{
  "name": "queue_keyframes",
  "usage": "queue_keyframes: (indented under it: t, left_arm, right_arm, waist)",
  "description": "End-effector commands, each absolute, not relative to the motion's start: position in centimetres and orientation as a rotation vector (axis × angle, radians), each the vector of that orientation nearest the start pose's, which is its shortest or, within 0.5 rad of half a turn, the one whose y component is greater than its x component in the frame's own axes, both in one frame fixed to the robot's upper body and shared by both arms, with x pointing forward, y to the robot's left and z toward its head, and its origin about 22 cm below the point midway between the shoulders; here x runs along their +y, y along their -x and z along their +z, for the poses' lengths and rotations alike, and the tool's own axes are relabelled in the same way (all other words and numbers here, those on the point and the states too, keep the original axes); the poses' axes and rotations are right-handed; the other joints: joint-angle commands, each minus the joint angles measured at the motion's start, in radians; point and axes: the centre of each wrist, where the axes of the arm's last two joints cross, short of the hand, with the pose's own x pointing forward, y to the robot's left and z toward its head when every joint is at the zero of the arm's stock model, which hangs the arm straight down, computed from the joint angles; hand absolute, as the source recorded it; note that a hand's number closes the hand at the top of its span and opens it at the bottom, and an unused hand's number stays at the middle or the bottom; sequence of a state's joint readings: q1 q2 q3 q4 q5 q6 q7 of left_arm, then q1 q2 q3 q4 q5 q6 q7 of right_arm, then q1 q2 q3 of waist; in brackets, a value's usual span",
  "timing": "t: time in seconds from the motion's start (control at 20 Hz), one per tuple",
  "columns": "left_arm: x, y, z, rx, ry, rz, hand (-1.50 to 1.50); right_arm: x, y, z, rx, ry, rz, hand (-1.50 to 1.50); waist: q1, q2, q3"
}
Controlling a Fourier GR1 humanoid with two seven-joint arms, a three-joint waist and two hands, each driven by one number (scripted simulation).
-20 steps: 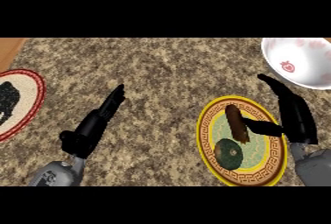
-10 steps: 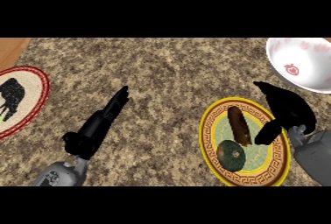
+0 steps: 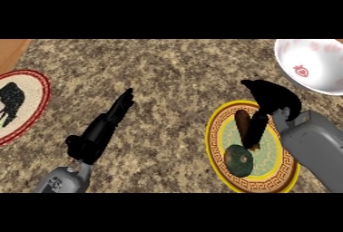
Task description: Pick the sweet potato from the plate and place it in the bowl
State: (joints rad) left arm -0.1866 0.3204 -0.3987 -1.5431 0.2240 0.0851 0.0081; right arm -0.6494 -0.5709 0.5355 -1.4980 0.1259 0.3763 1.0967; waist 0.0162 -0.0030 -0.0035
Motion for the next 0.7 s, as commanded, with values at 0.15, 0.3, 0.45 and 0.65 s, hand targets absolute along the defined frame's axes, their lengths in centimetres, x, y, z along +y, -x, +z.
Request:
queue_keyframes:
  t: [0.15, 0.3, 0.45, 0.65]
  left_arm:
    - [22.0, -26.3, 2.9, -1.578, 0.181, -0.383, 0.00]
    - [18.8, -26.4, 3.6, -1.594, 0.158, -0.380, 0.00]
    - [19.5, -25.8, 2.1, -1.575, 0.172, -0.379, 0.00]
    - [19.7, -26.3, 2.4, -1.580, 0.168, -0.370, 0.00]
  right_arm:
    - [-14.7, -33.8, 15.4, -0.496, 0.810, 1.125, -1.50]
    - [-14.4, -33.8, 14.4, -0.480, 0.816, 1.159, -1.50]
    - [-15.0, -33.4, 12.5, -0.504, 0.855, 1.172, -1.50]
    - [-14.0, -30.8, 11.3, -0.553, 0.891, 1.173, -1.50]
  waist:
    - [-0.004, 0.000, 0.001]
    - [-0.009, 0.000, 0.002]
    - [-0.010, 0.002, 0.003]
    - [-0.021, 0.000, 0.003]
